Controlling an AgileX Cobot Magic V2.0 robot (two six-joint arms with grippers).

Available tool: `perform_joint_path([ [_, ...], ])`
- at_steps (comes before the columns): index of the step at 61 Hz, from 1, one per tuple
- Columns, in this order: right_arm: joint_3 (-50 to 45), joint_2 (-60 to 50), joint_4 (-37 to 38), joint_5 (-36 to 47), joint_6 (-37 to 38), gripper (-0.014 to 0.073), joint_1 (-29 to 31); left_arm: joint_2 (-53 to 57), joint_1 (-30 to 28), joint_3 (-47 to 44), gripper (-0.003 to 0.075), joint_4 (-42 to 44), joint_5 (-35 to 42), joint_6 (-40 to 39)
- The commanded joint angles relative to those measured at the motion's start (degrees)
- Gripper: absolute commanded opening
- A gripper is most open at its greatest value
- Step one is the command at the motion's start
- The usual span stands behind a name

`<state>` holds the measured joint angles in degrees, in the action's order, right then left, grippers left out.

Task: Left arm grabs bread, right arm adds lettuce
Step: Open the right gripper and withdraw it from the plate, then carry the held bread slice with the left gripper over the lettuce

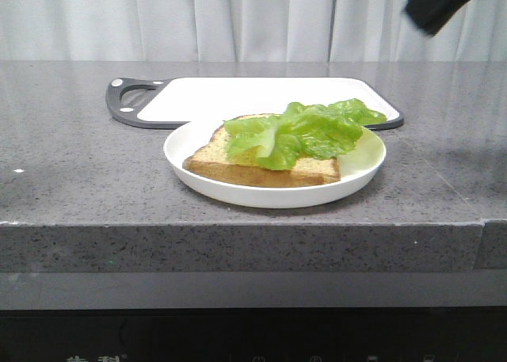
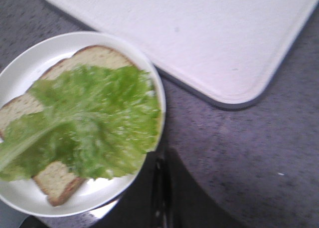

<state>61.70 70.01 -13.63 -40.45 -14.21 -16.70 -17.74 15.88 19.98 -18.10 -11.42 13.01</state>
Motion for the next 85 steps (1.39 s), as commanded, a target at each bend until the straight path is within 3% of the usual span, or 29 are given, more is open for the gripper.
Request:
perform_joint_path([
  [1,0.4,-5.1,0.1,4.3,0.2,-0.0058,3.9,-0.4,-0.1,1.6,-0.0019,-0.2,5.3,-0.1],
  [23,-19.3,-28.6,0.3,22.4,0.2,-0.0058,6.0,-0.4,-0.1,1.6,-0.0019,-0.2,5.3,-0.1],
  [48,-35.6,-54.3,0.3,25.1,0.2,-0.0058,6.0,-0.4,-0.1,1.6,-0.0019,-0.5,5.3,-0.1],
  [60,-37.9,-57.4,0.3,24.9,0.2,-0.0058,6.0,-1.1,-0.1,2.2,-0.0019,-1.5,4.8,-0.1],
  [73,-38.1,-57.4,0.3,24.8,0.2,-0.0058,6.0,-10.3,-0.1,10.4,-0.0019,-8.9,-2.8,-0.1],
  [85,-38.1,-57.4,0.3,24.3,0.2,-0.0058,6.0,-24.4,2.4,21.9,-0.0019,-19.1,-14.6,-0.1],
])
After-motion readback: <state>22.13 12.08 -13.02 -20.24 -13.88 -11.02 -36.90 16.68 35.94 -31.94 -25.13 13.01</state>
